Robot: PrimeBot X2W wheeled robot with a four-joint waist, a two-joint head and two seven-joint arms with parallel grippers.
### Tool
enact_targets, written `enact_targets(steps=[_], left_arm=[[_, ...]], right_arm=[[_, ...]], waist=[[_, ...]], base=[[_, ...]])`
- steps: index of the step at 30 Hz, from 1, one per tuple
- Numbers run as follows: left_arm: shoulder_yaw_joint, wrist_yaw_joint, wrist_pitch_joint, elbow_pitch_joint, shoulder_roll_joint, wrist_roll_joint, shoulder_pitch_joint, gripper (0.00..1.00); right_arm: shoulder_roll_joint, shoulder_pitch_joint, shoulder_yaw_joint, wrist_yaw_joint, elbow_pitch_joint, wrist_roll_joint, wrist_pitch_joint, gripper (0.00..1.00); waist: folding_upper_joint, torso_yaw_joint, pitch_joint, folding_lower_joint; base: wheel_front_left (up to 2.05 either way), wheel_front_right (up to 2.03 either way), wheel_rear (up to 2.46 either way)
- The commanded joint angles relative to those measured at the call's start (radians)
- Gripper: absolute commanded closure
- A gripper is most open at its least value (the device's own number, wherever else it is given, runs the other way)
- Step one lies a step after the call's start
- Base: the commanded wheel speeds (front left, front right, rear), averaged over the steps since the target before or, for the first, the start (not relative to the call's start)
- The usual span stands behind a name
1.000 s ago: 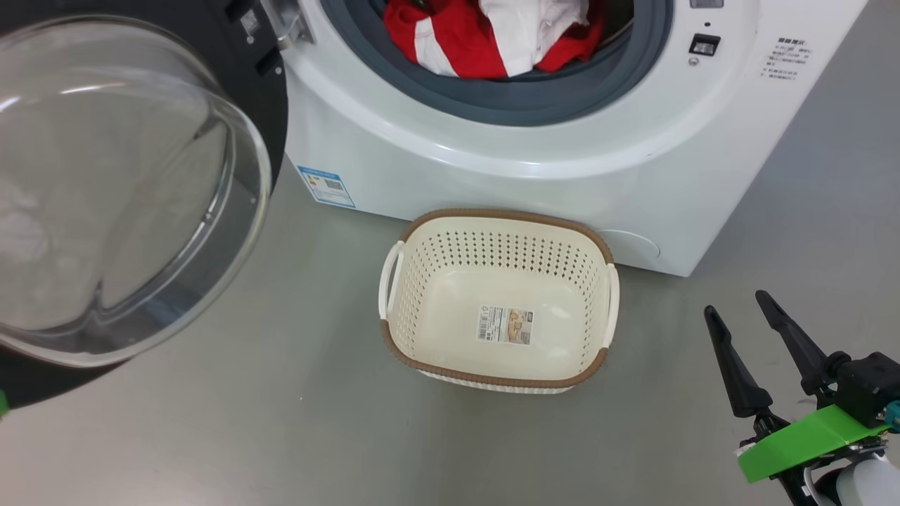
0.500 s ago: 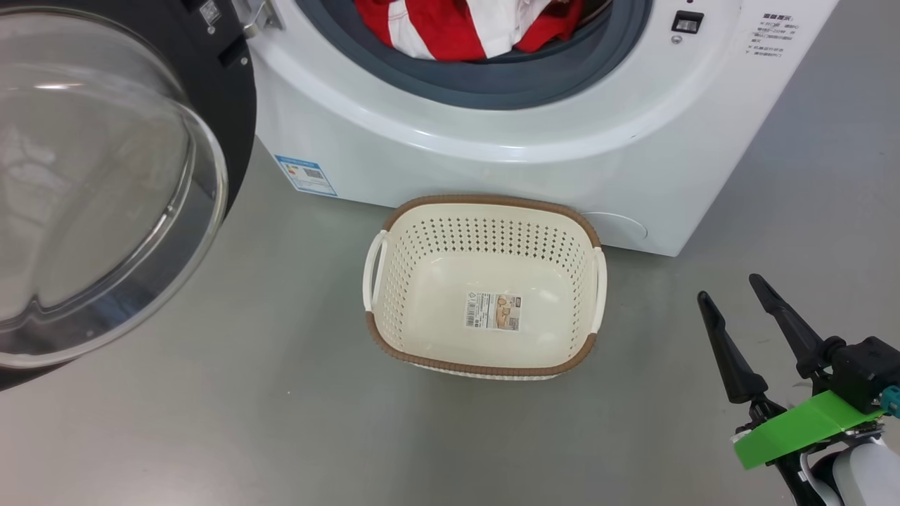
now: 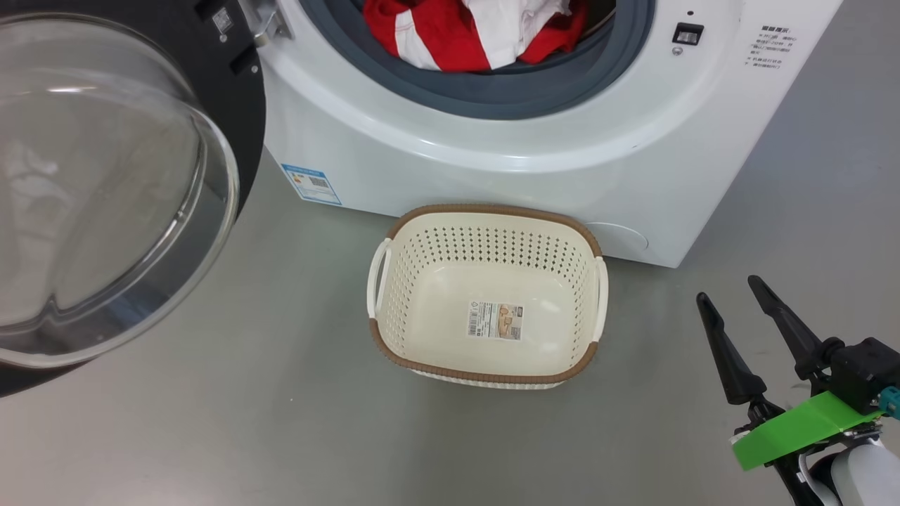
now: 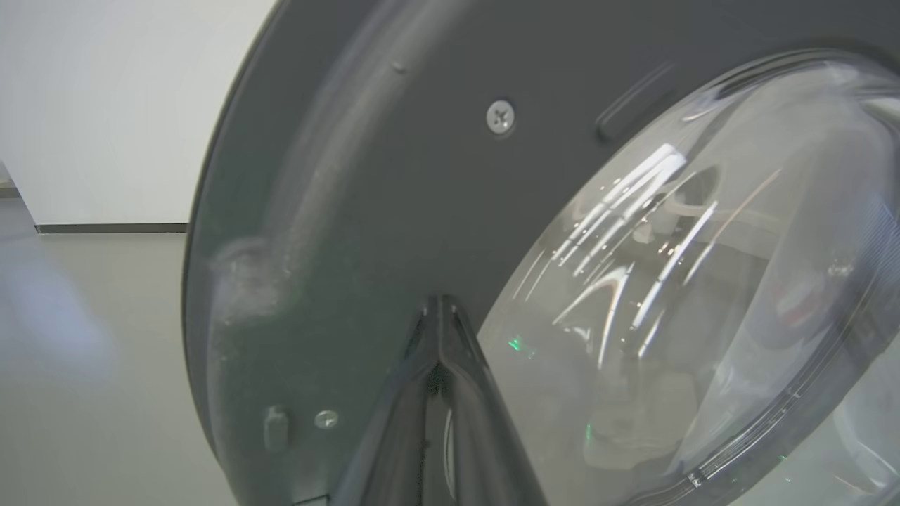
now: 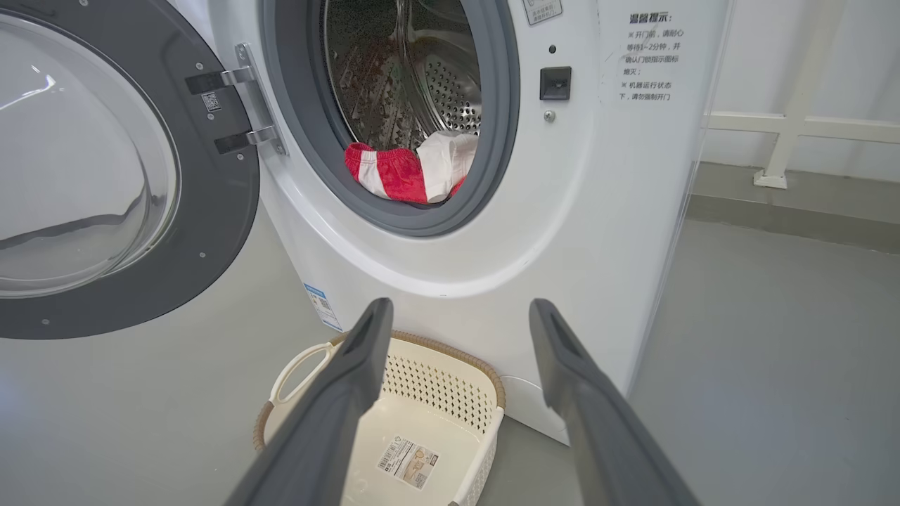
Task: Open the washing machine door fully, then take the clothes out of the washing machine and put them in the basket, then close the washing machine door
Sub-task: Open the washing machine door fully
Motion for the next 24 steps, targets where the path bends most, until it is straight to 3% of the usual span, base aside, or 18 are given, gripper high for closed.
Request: enact_targets(steps=[1, 4, 5, 14, 15, 18, 24], left_arm=[[0.025, -0.014, -0.005, -0.028, 0.051, 0.009, 0.013, 1.0], [0.035, -0.029, -0.005, -0.054, 0.01, 0.003, 0.043, 0.99], [0.034, -0.034, -0.005, -0.064, -0.006, 0.002, 0.055, 0.83], [-0.007, -0.052, -0.005, -0.222, -0.137, 0.012, 0.19, 0.59], [-0.008, -0.052, -0.005, -0.242, -0.149, 0.011, 0.208, 0.52], [-0.028, -0.053, -0.005, -0.305, -0.182, 0.008, 0.263, 0.01], [-0.083, -0.053, -0.005, -0.424, -0.225, -0.016, 0.362, 0.0]], right_arm=[[-0.007, -0.005, 0.019, 0.002, -0.02, -0.007, -0.012, 0.0], [-0.003, 0.003, 0.021, 0.002, -0.02, -0.003, -0.012, 0.0], [-0.002, 0.006, 0.02, 0.002, -0.02, -0.002, -0.012, 0.0], [0.012, 0.03, 0.022, 0.002, -0.015, 0.005, -0.012, 0.0], [0.013, 0.032, 0.022, 0.002, -0.015, 0.006, -0.012, 0.0], [0.019, 0.04, 0.019, 0.002, -0.016, 0.006, -0.012, 0.0], [0.026, 0.056, 0.004, 0.002, -0.015, 0.007, -0.012, 0.0]], waist=[[0.0, 0.003, -0.009, -0.0001], [0.0, 0.007, -0.023, -0.0001], [0.0, 0.009, -0.028, -0.0001], [0.0, 0.014, -0.078, -0.0001], [0.0, 0.012, -0.083, -0.0001], [0.0, 0.005, -0.098, -0.0001], [0.0, -0.014, -0.122, -0.0001]], base=[[0.0, 0.0, 0.0], [0.0, 0.0, 0.0], [0.0, 0.0, 0.0], [0.0, 0.0, 0.0], [0.0, 0.0, 0.0], [0.0, 0.0, 0.0], [0.0, 0.0, 0.0]])
